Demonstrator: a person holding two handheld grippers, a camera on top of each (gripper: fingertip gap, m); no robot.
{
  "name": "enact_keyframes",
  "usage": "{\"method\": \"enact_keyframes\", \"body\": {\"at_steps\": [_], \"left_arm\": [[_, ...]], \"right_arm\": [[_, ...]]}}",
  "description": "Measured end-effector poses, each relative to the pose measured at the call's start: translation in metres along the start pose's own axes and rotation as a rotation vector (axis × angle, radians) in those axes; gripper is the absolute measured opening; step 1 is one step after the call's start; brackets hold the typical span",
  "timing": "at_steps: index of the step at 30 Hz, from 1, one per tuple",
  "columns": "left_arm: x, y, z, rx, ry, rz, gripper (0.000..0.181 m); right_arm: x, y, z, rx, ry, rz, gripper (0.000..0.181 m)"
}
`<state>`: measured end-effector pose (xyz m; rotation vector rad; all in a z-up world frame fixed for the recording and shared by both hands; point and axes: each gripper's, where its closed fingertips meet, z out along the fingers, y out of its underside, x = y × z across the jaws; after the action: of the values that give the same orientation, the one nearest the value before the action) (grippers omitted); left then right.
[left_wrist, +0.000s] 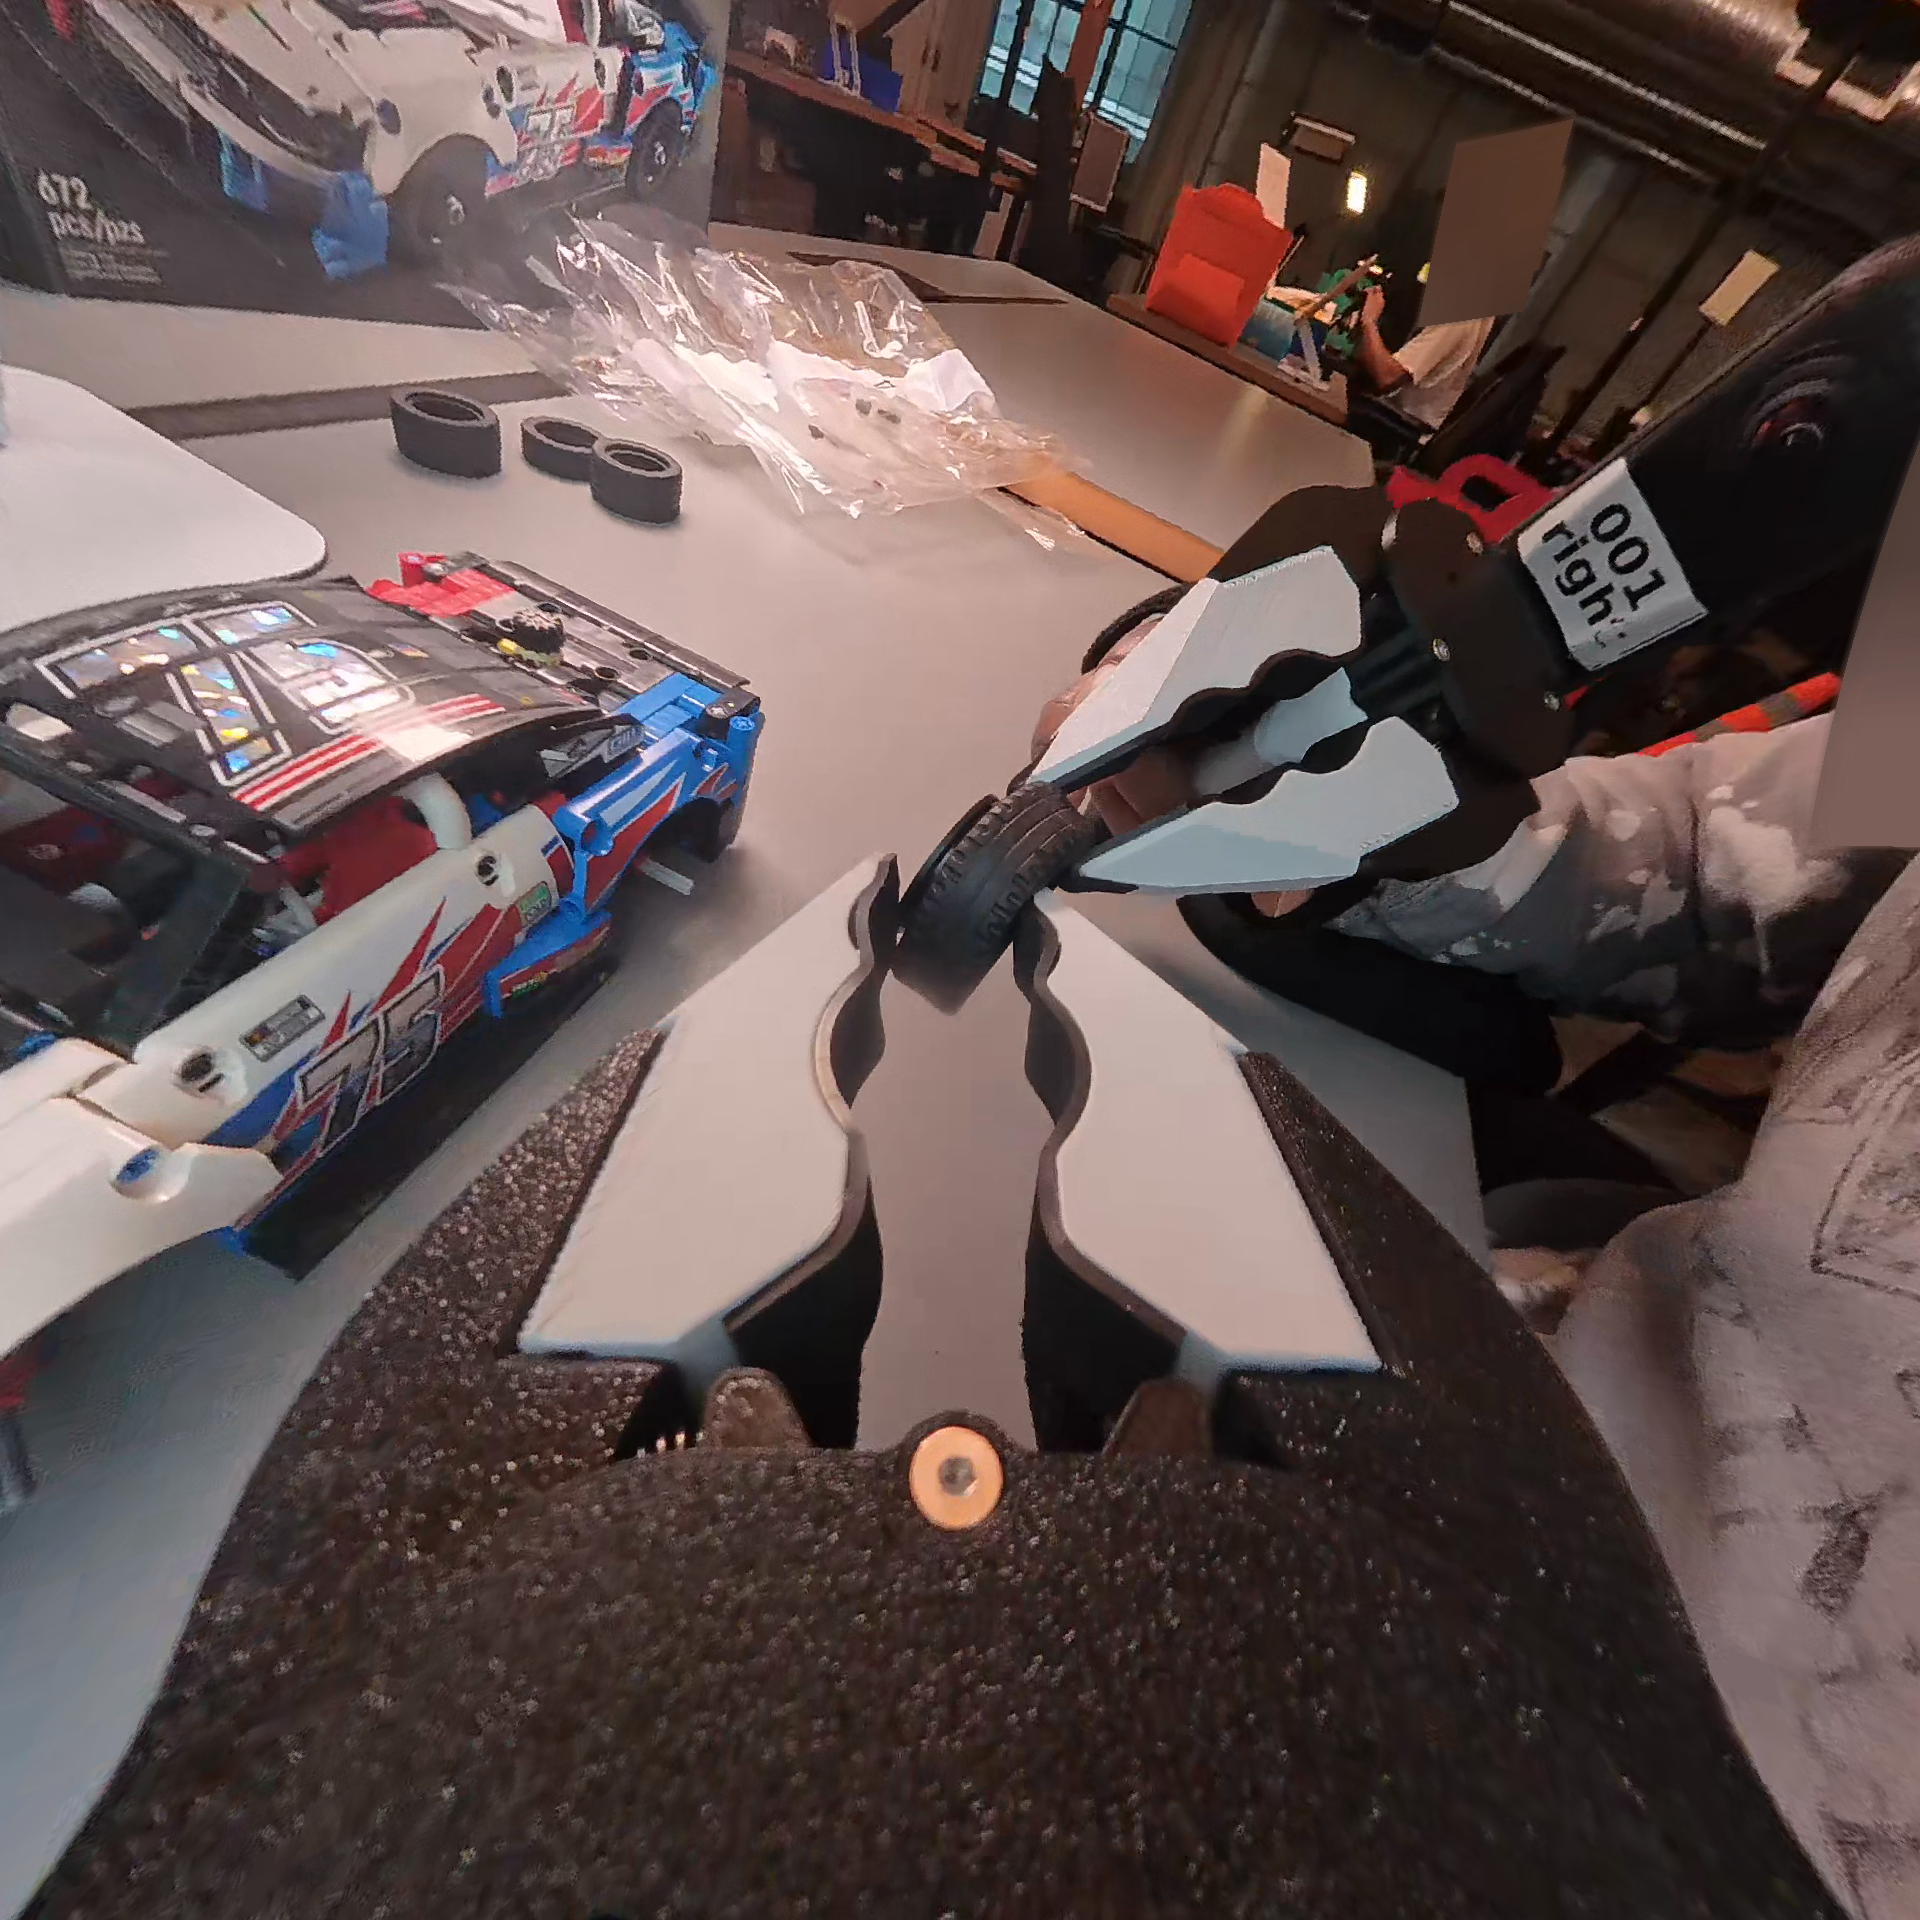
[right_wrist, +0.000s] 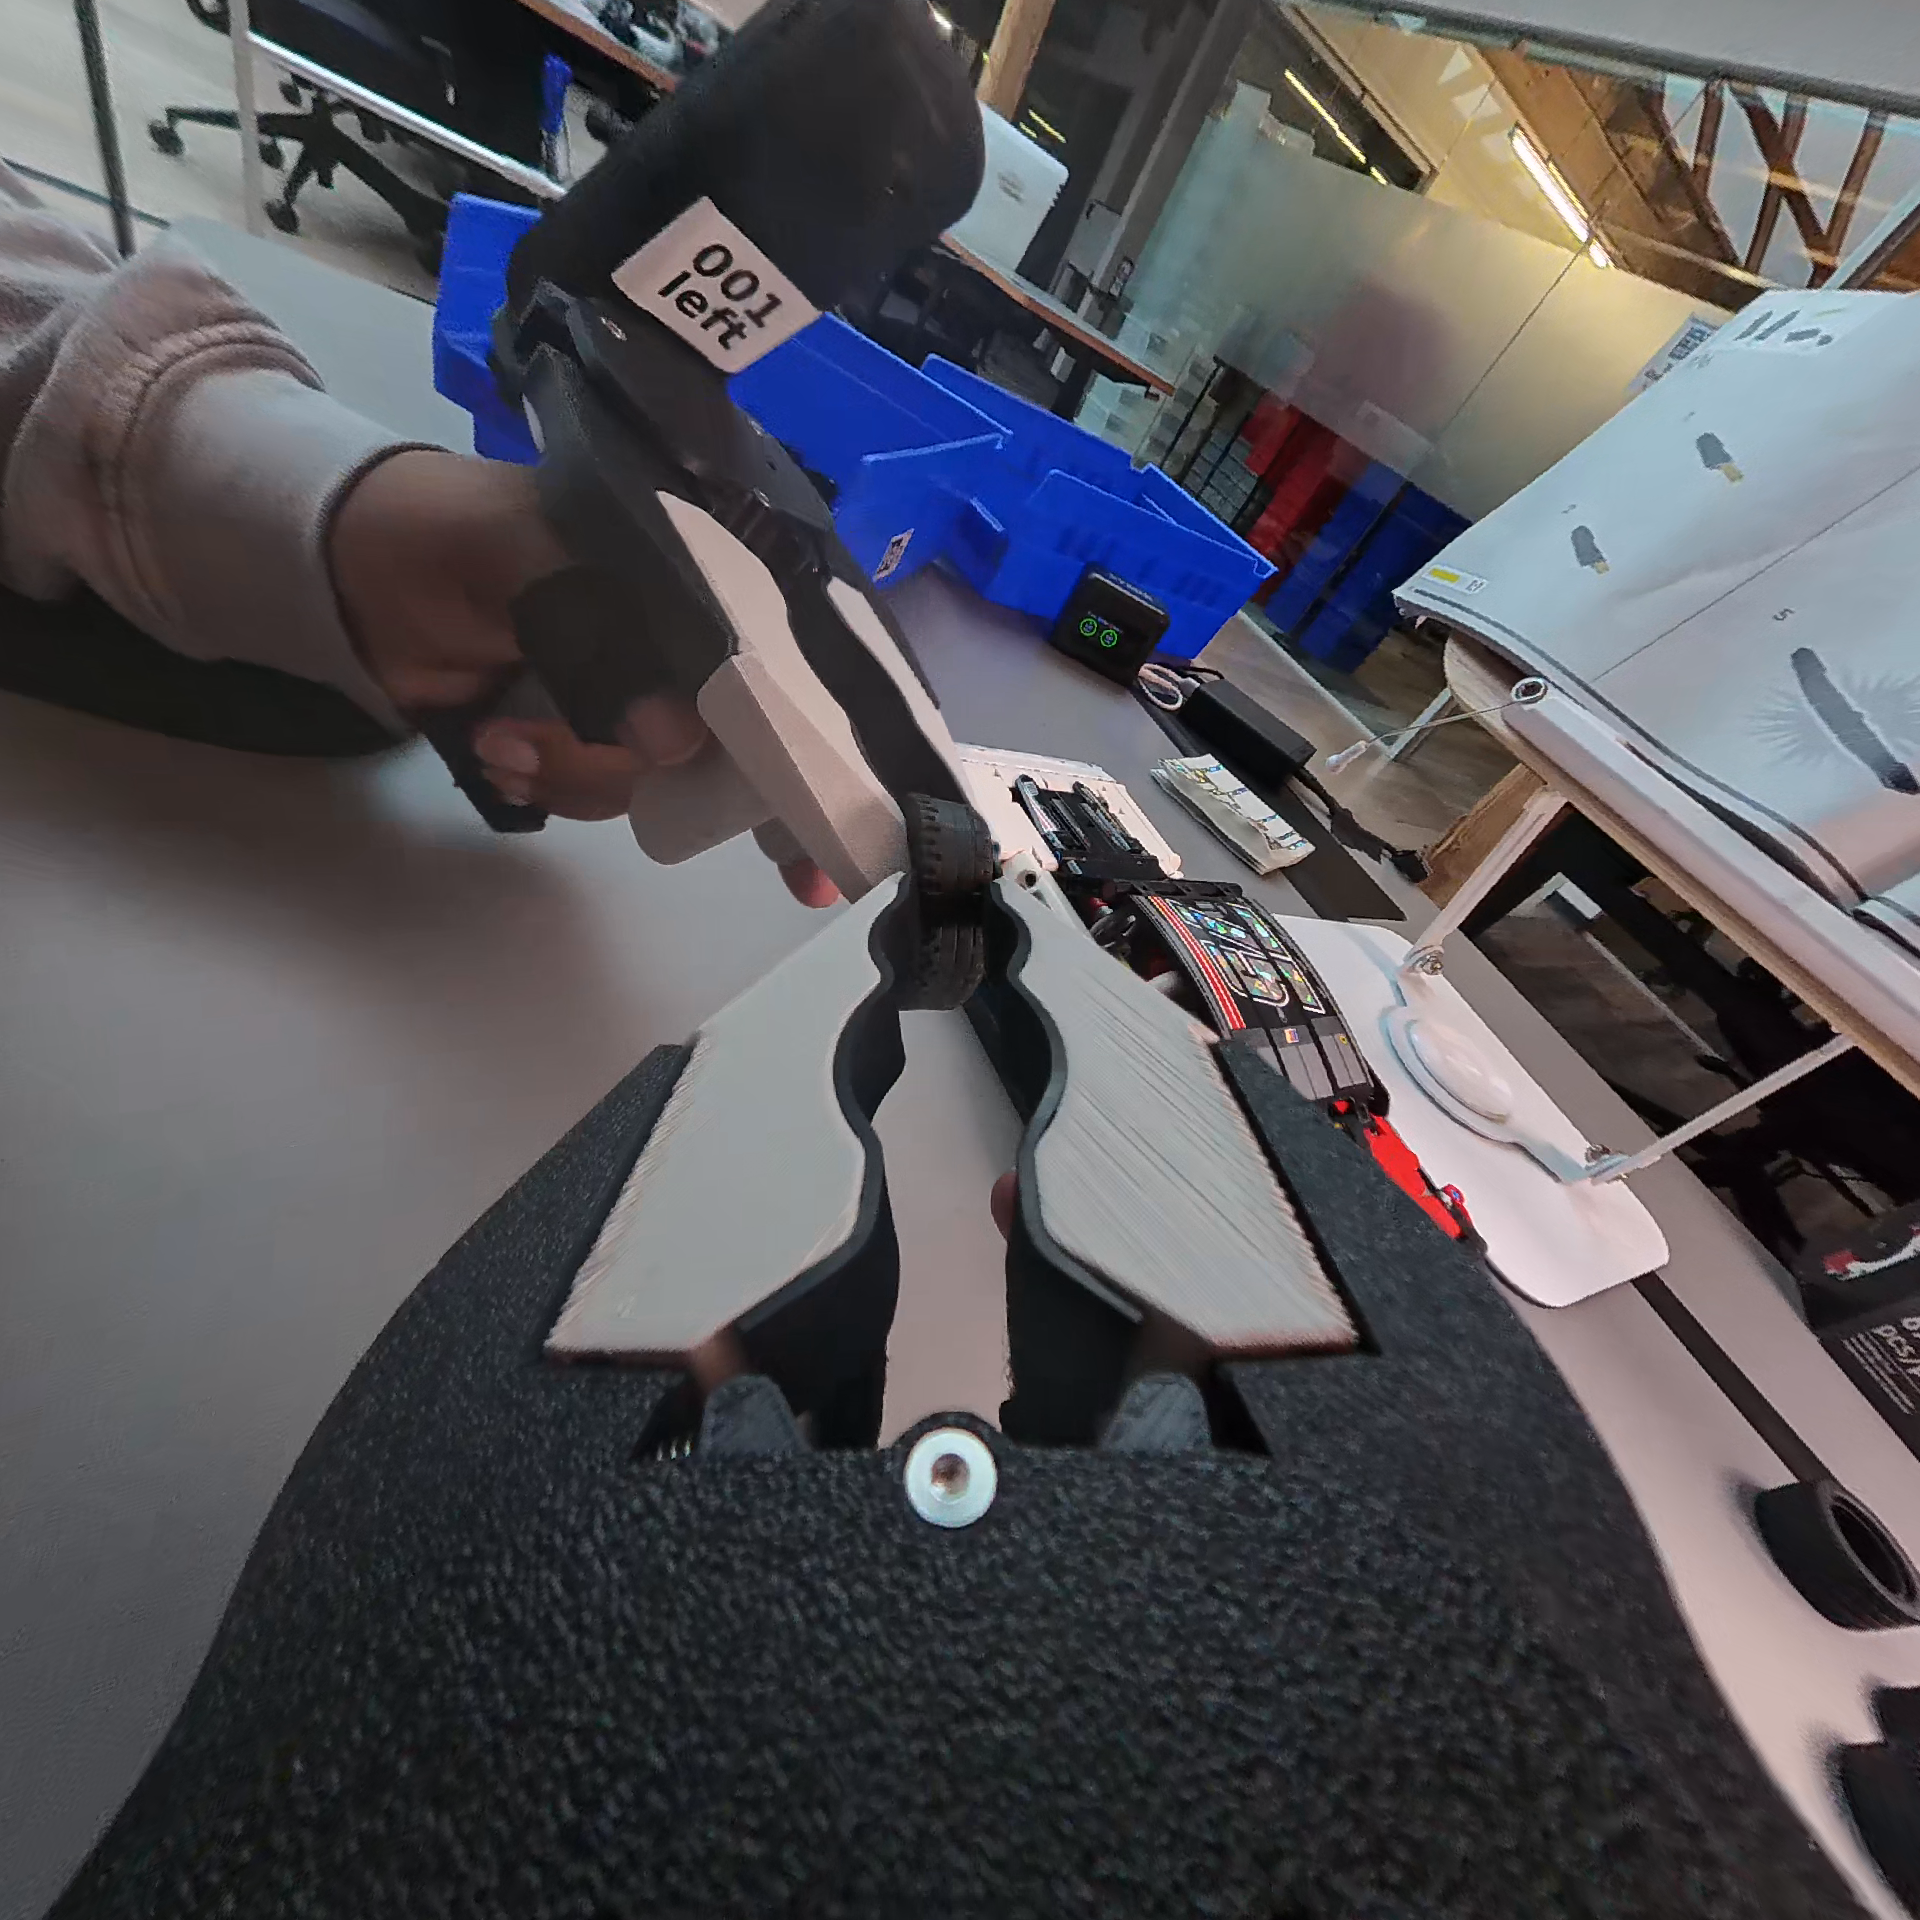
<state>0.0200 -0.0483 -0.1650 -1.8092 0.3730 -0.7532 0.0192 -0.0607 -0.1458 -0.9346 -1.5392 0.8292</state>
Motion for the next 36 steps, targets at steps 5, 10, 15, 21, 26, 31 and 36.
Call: {"method": "enact_keyframes", "body": {"at_steps": [5, 10, 15, 21, 26, 31, 36], "left_arm": [[-0.002, 0.003, 0.002, 0.014, 0.052, -0.159, 0.019], [-0.002, 0.004, 0.002, 0.026, 0.068, -0.204, 0.018], [-0.001, 0.007, 0.005, 0.019, 0.084, -0.232, 0.019], [0.0, 0.008, 0.005, 0.009, 0.089, -0.202, 0.019], [0.002, 0.017, 0.0, -0.045, 0.107, -0.098, 0.021], [0.008, 0.012, -0.004, -0.054, 0.161, 0.029, 0.02], [0.019, 0.015, -0.006, -0.052, 0.231, 0.098, 0.021]], "right_arm": [[0.001, 0.002, 0.003, -0.006, 0.008, 0.013, 0.009], [0.001, 0.001, 0.004, -0.002, 0.009, 0.017, 0.008], [-0.001, 0.001, 0.004, 0.001, -0.005, 0.028, 0.009], [-0.003, 0.001, 0.003, 0.008, -0.025, 0.035, 0.009], [-0.011, 0.005, 0.005, 0.055, -0.162, 0.193, 0.012], [-0.009, -0.003, -0.001, 0.15, -0.41, 0.572, 0.013], [-0.004, -0.016, -0.014, 0.217, -0.491, 0.711, 0.018]]}}
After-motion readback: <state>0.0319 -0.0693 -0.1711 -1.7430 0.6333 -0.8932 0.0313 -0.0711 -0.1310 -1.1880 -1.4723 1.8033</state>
